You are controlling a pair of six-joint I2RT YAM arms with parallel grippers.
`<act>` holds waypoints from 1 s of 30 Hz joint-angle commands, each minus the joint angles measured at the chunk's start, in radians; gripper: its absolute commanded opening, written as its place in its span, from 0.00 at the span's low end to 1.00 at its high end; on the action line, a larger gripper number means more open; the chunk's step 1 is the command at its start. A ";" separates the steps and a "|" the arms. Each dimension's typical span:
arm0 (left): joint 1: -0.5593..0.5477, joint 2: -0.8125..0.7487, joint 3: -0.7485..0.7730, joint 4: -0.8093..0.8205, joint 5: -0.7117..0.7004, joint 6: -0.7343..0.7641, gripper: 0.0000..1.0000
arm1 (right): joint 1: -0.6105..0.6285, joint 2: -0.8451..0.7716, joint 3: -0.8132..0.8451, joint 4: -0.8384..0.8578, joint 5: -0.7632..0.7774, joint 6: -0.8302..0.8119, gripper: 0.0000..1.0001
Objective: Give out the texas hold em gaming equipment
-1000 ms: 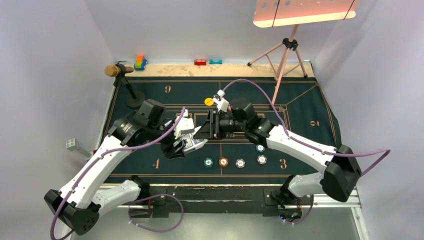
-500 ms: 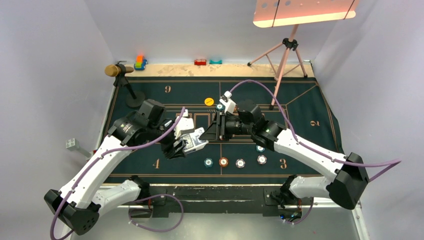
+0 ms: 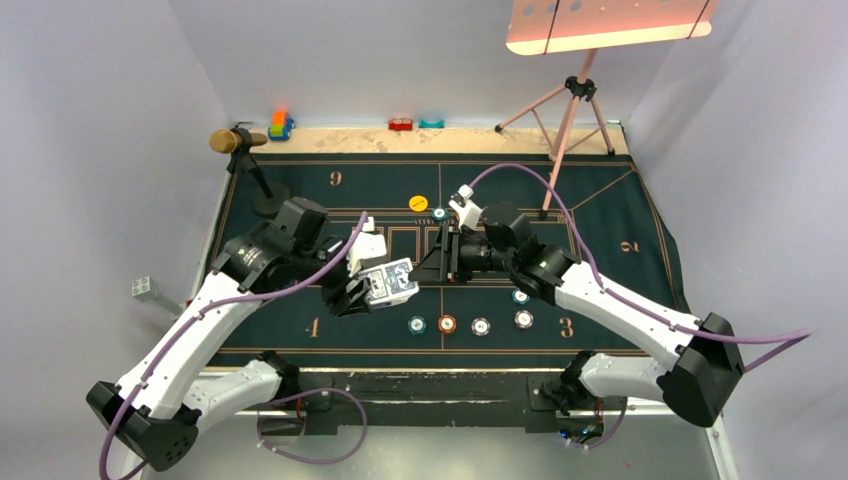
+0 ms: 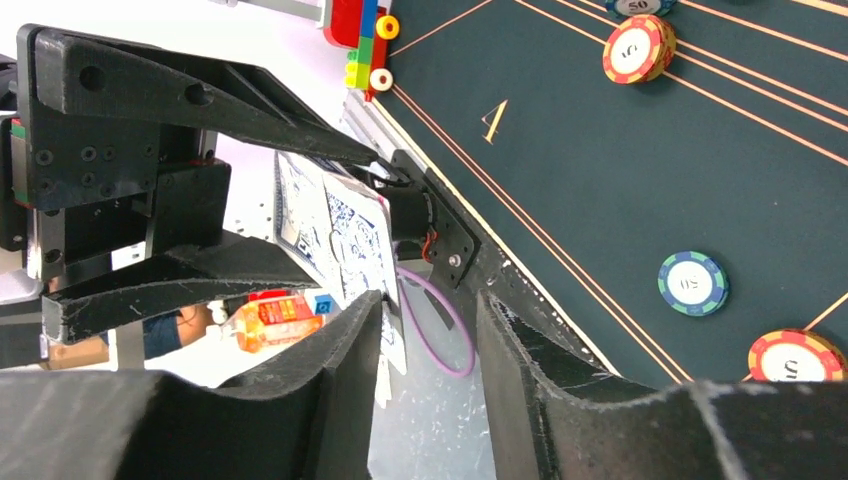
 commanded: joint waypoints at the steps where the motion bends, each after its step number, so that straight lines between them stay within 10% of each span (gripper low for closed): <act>1: 0.003 -0.026 0.035 0.023 0.063 -0.027 0.25 | -0.008 -0.024 0.001 0.039 -0.005 -0.002 0.52; 9: 0.010 -0.023 0.037 0.048 0.081 -0.066 0.25 | 0.031 0.079 -0.048 0.464 -0.132 0.194 0.66; 19: 0.012 0.021 0.112 -0.016 0.027 -0.041 0.35 | 0.089 0.193 0.005 0.560 -0.180 0.322 0.18; 23: 0.012 0.042 0.137 -0.062 -0.017 0.010 0.53 | 0.094 0.184 0.026 0.532 -0.172 0.328 0.14; 27: 0.010 0.046 0.132 -0.071 -0.060 0.037 0.97 | 0.094 0.182 0.060 0.458 -0.161 0.325 0.07; 30: 0.008 0.028 0.133 -0.054 -0.062 0.063 1.00 | 0.094 0.187 0.112 0.338 -0.142 0.281 0.07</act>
